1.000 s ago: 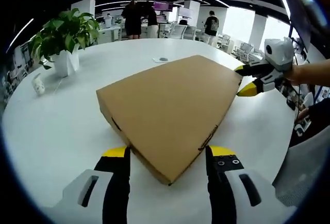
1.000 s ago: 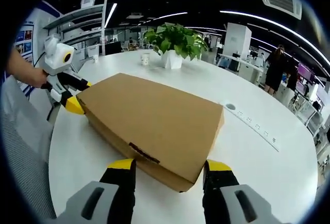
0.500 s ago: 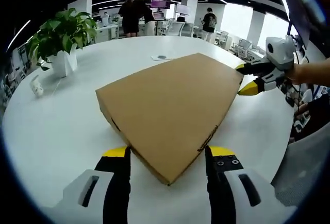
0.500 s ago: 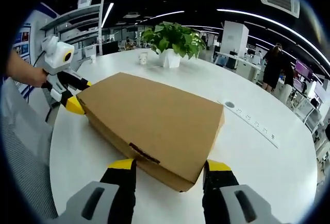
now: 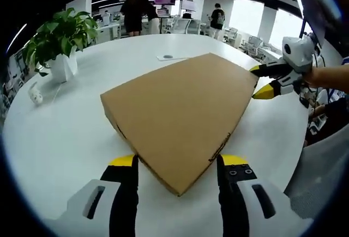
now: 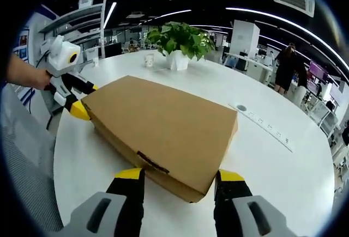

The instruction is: Operate the shoe box by opening the lid, removing the specified soft item, and placing it in the target area until the item is outside and the box remains undamaged.

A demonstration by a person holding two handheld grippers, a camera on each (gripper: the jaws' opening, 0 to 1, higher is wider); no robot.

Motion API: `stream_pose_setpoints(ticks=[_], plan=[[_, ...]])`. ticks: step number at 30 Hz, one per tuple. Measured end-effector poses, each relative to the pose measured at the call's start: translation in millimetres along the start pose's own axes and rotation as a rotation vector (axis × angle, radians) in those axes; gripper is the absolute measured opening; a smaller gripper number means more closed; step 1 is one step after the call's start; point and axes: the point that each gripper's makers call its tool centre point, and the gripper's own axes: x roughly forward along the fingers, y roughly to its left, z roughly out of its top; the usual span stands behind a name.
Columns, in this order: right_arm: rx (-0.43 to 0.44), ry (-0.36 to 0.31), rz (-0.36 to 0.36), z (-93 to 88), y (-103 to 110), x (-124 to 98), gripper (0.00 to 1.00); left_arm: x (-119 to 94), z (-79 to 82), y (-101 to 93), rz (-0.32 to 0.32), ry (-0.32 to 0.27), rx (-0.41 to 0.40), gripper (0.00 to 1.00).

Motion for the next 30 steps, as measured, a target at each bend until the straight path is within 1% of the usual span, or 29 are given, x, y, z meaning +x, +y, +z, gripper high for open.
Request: stream_pose_setpoints(ticks=[6,13,24,30], plan=[[0.03,0.003,-0.006,-0.3,4.2,-2.7,0.48,-1.2,-0.6,0.6,-0.013,0.015,0.012,0.59],[0.069,-0.003,-0.01,-2.2,10.1,-6.5,0.48,-3.1,-2.0,2.3,-0.037,0.046,0.035,0.59],[0.116,-0.008,-0.035,-5.1,19.7,-12.0,0.48,-5.3,-4.4,3.5,-0.061,0.071,0.062,0.59],[0.143,-0.018,-0.047,-5.7,25.9,-14.4,0.48,-7.0,-6.0,5.4,-0.081,0.095,0.085,0.59]])
